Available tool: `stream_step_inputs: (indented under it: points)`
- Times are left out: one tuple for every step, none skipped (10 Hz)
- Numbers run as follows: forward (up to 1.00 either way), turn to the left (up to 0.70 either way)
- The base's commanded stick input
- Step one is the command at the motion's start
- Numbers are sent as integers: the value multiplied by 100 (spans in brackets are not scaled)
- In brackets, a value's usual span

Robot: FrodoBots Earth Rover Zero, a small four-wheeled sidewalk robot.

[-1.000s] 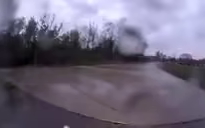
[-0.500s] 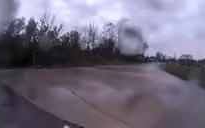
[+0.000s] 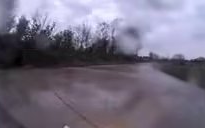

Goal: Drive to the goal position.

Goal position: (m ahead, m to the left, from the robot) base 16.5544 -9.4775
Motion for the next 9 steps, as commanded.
stream_step_inputs:
  points:
    - [70, -35]
    - [70, -35]
    - [70, -35]
    - [70, -35]
    - [70, -35]
    - [70, -35]
    - [70, -27]
    - [70, 0]
    - [70, 0]
